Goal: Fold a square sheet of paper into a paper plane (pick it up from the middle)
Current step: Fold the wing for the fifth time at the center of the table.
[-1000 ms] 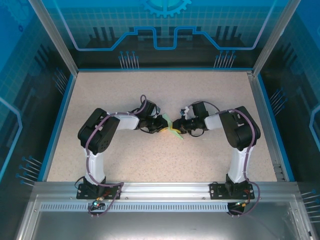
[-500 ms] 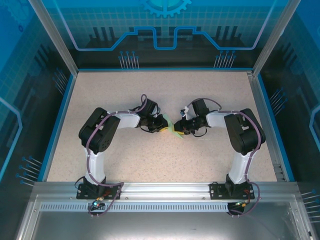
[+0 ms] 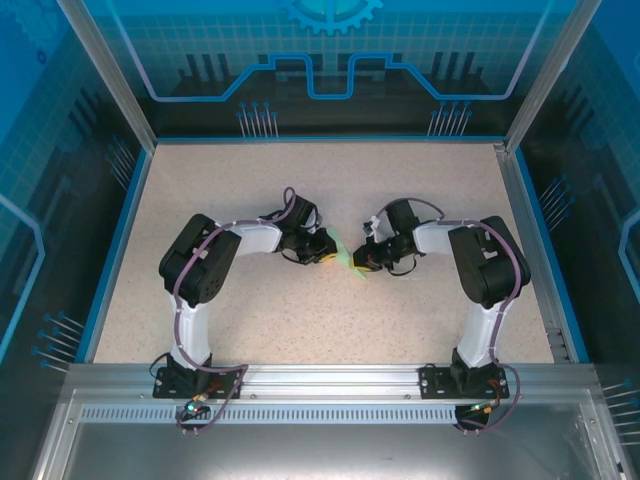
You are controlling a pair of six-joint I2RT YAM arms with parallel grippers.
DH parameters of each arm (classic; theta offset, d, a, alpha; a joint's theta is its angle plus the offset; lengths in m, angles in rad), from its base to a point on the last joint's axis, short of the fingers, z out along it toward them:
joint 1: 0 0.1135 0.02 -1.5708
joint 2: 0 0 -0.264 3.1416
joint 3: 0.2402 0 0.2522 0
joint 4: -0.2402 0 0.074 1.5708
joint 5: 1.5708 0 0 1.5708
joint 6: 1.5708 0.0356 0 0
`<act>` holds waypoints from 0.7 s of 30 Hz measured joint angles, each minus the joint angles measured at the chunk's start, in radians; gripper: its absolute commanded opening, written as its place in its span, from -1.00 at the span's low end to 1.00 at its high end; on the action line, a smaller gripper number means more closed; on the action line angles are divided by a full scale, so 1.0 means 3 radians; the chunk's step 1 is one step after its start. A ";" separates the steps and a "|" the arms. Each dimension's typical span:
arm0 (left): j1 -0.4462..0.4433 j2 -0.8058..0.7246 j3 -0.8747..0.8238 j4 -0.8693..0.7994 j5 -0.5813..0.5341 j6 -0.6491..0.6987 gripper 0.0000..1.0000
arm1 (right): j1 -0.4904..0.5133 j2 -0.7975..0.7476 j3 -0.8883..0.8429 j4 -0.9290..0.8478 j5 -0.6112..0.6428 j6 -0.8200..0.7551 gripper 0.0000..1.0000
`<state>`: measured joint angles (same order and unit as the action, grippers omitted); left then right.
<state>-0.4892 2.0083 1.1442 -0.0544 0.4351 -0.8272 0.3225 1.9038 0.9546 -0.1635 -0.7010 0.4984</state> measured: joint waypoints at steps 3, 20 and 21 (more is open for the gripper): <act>-0.0008 0.0008 0.0037 -0.0033 0.0003 0.0050 -0.66 | -0.0033 0.0025 -0.0031 0.0033 -0.0039 0.0032 -0.98; -0.0036 -0.0164 -0.0277 0.0573 0.0198 0.0058 -0.51 | -0.0156 0.0114 -0.0135 0.0295 -0.0341 0.0350 -1.00; -0.0048 -0.0164 -0.0298 0.0599 0.0202 0.0056 -0.51 | -0.0159 0.0116 -0.0139 0.0304 -0.0351 0.0364 -1.00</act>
<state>-0.5037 1.9591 1.0550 0.1253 0.4957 -0.8104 0.2749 1.9385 0.9131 -0.0723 -0.8062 0.6075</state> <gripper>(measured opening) 0.245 0.042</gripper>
